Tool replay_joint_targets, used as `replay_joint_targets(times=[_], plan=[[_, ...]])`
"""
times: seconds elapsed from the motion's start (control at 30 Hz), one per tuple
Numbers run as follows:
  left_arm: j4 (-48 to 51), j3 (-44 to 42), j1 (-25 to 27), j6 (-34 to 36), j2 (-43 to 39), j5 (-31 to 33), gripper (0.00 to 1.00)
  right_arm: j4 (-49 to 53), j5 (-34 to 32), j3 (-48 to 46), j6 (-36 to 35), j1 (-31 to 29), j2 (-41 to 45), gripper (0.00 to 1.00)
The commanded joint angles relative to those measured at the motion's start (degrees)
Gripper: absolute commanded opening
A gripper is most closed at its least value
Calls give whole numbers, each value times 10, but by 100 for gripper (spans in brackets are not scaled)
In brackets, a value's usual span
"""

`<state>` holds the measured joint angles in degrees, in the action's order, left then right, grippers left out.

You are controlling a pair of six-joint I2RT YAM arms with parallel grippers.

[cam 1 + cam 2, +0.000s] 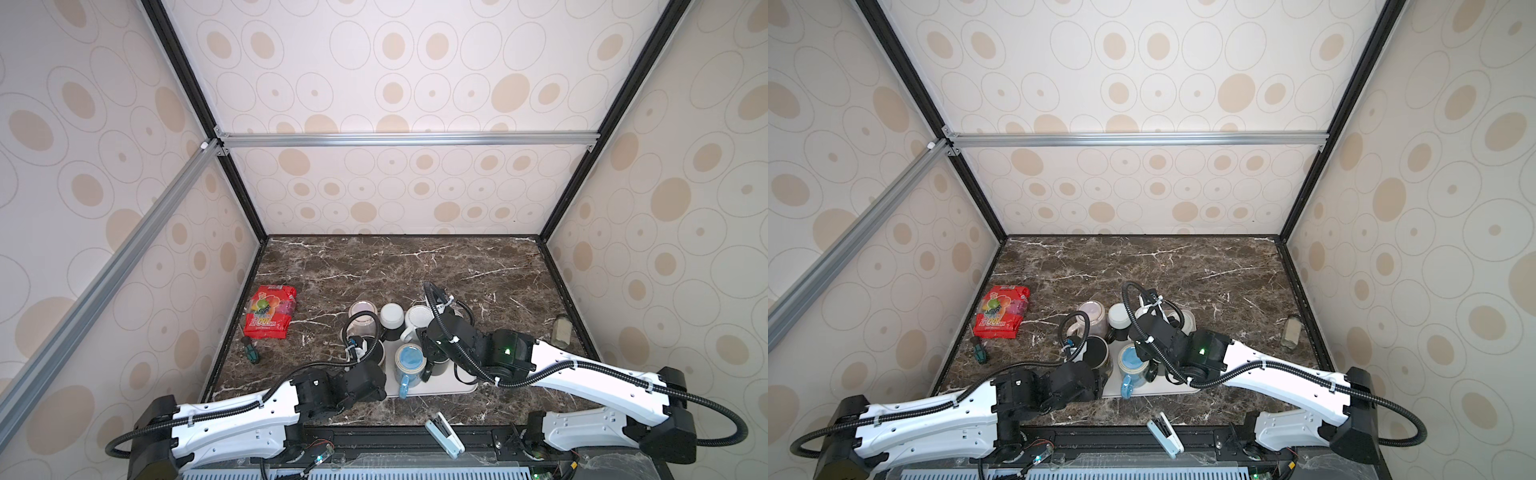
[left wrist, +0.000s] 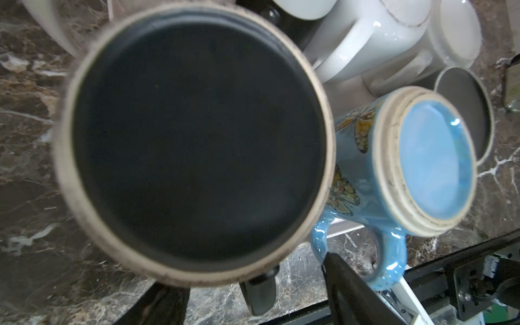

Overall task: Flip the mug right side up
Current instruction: 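Lower the left gripper onto the black skull-print mug, grasp its rim and lift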

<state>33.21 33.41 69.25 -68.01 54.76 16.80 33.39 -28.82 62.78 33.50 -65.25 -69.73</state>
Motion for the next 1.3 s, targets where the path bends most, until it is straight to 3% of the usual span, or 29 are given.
replay_joint_targets(times=[0.0, 0.17, 0.4, 0.83, 1.27], plan=[[7, -6, -1, -6, 22, 14, 69, -14, 21, -3, -5, 4, -5, 62], [73, -36, -16, -34, -18, 32, 64, -26, 30, -9, 4, 4, -7, 61], [73, -70, -46, -44, -106, 32, 61, -35, 39, 1, 0, 5, -27, 61], [41, 1, -82, 80, 19, 37, 61, -44, 47, 9, 6, 5, -45, 60], [22, 40, -124, 157, 92, 13, 34, -70, 50, -23, 25, 6, -31, 55]])
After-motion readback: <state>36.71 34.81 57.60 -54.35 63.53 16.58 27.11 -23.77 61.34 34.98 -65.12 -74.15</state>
